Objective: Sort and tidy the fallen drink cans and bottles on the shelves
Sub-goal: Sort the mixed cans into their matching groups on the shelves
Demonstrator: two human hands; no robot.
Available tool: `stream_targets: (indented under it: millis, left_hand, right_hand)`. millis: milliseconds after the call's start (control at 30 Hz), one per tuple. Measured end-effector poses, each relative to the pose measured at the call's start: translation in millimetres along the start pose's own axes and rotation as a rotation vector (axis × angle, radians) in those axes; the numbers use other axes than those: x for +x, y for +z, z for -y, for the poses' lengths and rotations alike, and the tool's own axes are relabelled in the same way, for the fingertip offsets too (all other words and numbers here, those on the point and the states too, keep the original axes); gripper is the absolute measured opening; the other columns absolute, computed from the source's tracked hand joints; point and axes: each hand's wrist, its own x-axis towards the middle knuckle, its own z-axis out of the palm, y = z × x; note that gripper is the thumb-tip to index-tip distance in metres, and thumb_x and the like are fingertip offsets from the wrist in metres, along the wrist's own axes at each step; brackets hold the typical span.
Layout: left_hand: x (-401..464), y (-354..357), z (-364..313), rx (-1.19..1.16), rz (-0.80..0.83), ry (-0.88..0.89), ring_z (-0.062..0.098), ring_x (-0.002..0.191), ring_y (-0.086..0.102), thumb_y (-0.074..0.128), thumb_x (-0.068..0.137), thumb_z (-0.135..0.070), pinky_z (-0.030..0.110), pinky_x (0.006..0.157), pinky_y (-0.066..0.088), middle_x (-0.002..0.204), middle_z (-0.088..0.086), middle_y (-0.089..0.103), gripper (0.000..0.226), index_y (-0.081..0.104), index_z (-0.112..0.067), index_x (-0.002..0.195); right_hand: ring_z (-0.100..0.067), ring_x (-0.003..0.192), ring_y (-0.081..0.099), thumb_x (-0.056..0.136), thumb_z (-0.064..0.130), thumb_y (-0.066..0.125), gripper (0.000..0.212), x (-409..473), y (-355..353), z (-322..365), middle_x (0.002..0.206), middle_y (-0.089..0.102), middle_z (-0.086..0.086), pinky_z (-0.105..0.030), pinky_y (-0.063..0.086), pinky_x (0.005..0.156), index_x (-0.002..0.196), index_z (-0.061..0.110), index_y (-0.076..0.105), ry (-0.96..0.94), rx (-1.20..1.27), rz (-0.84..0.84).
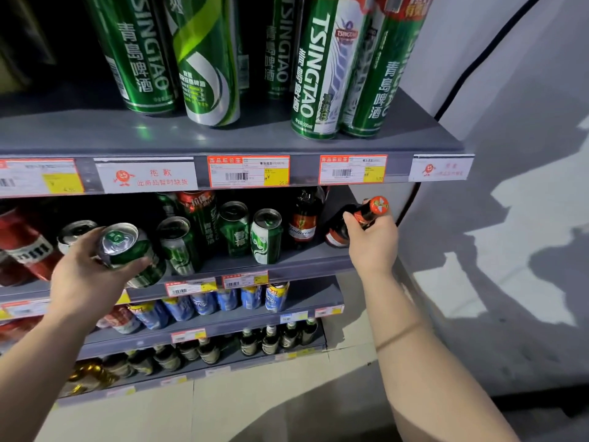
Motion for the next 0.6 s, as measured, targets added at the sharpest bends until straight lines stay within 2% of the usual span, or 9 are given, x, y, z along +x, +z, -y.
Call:
stream_targets:
  millis: [67, 133, 233, 333, 500, 600]
  left_hand:
    - [-2.6, -1.1, -7.7, 0.0, -0.006, -0.035, 0.027, 0.11, 0.061, 0.086, 0.066, -0.041, 0.044, 0.092, 0.05, 0.124, 0.001, 0.063, 0.083, 0.046, -0.026, 0.137]
    - [-1.5, 0.9, -6.8, -0.005, -0.015, -0.031, 0.028, 0.111, 0.06, 0.086, 0.068, -0.039, 0.045, 0.093, 0.049, 0.126, 0.003, 0.062, 0.083, 0.045, -0.025, 0.138]
    - [-0.9, -0.3, -6.3, -0.016, -0.021, -0.02, 0.029, 0.112, 0.059, 0.086, 0.067, -0.04, 0.047, 0.095, 0.049, 0.128, 0.005, 0.062, 0.084, 0.045, -0.025, 0.138]
    - [-5.0, -3.2, -12.6, 0.012, -0.015, -0.027, 0.031, 0.114, 0.057, 0.085, 0.068, -0.039, 0.047, 0.095, 0.048, 0.131, 0.007, 0.058, 0.084, 0.045, -0.024, 0.14]
    - [-9.3, -10.8, -18.1, 0.016, 0.005, -0.034, 0.025, 0.101, 0.056, 0.085, 0.069, -0.037, 0.039, 0.084, 0.046, 0.121, 0.002, 0.054, 0.084, 0.046, -0.021, 0.141]
    - [-10.9, -15.1, -22.2, -0.011, 0.016, -0.033, 0.024, 0.112, 0.052, 0.084, 0.071, -0.033, 0.038, 0.091, 0.044, 0.128, 0.002, 0.052, 0.083, 0.044, -0.02, 0.143]
  right_hand:
    - [-0.026, 0.09, 0.061, 0.089, 0.035, 0.067, 0.031, 8.0, -0.9, 7.2, 0.087, 0.057, 0.003, -0.027, 0.038, 0.071, 0.104, 0.011, 0.056, -0.013, -0.017, 0.014]
    - [-0.026, 0.098, 0.06, 0.089, 0.031, 0.067, 0.034, 21.7, 0.1, 14.0, 0.099, 0.06, 0.001, -0.027, 0.037, 0.074, 0.113, 0.011, 0.052, -0.004, -0.007, 0.036]
    - [-0.032, 0.11, 0.059, 0.089, 0.029, 0.067, 0.041, 39.6, 7.6, 20.1, 0.118, 0.061, -0.01, -0.03, 0.039, 0.078, 0.12, 0.01, 0.05, 0.048, 0.017, 0.053]
    - [-0.034, 0.112, 0.059, 0.088, 0.031, 0.069, 0.041, 50.9, 14.7, 23.1, 0.12, 0.064, -0.012, -0.029, 0.04, 0.079, 0.12, 0.008, 0.056, 0.108, 0.059, 0.07]
    - [-0.029, 0.112, 0.063, 0.085, 0.019, 0.072, 0.034, 59.2, 34.7, 18.9, 0.121, 0.067, -0.014, -0.025, 0.041, 0.085, 0.116, 0.008, 0.063, 0.009, 0.174, 0.044]
    - [-0.03, 0.115, 0.061, 0.086, 0.022, 0.07, 0.037, 59.0, 41.7, 14.0, 0.124, 0.065, -0.014, -0.027, 0.042, 0.088, 0.119, 0.009, 0.061, -0.003, 0.138, 0.007]
